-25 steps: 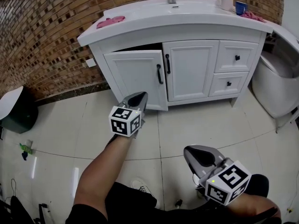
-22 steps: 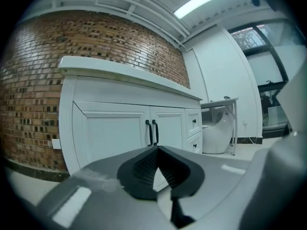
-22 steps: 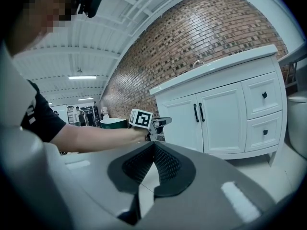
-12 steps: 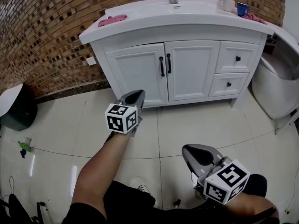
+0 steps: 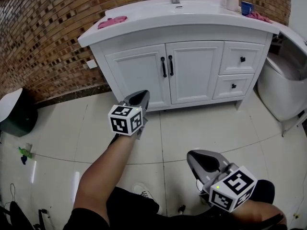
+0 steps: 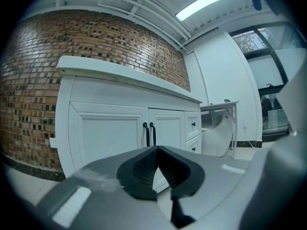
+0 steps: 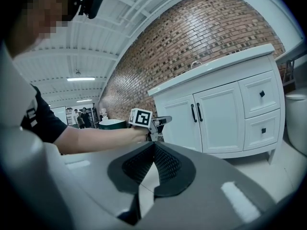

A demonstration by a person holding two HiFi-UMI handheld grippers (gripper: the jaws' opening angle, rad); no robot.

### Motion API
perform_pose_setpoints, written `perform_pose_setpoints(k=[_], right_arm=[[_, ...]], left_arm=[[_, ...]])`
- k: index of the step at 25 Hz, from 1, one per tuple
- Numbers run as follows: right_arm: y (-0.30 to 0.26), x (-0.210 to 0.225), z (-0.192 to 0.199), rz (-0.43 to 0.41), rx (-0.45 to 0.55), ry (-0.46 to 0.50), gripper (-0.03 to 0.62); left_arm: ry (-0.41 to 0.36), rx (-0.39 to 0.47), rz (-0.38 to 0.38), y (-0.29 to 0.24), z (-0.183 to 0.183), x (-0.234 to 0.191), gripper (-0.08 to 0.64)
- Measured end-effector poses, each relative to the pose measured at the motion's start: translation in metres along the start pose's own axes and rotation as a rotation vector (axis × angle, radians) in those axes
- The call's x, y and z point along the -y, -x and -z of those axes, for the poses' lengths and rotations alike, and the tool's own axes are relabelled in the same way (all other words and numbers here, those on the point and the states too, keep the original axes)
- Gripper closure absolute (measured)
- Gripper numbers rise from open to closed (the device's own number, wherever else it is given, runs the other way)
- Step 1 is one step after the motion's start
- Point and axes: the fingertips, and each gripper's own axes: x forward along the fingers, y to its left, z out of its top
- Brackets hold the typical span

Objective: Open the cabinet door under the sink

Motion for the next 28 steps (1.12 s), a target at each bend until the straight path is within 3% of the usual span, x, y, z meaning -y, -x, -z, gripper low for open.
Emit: perform_pose_setpoints(k=[10, 22, 28], right_arm=[[0.009, 0.009, -0.005, 0.012, 0.015, -0.033, 0.584], [0.016, 0.041, -0.007, 0.050, 0.019, -0.090, 0.584], [0.014, 0.048, -0.014, 0.040, 0.036, -0.089, 0.584]], left_arm=[[0.033, -0.024, -0.015, -0.059, -0.003, -0.001, 0.555], [0.016, -0.011, -0.071, -0.138, -0.016, -0.023, 0.460], [0.030, -0.014, -0.088, -0.164, -0.014, -0.041, 0.451]])
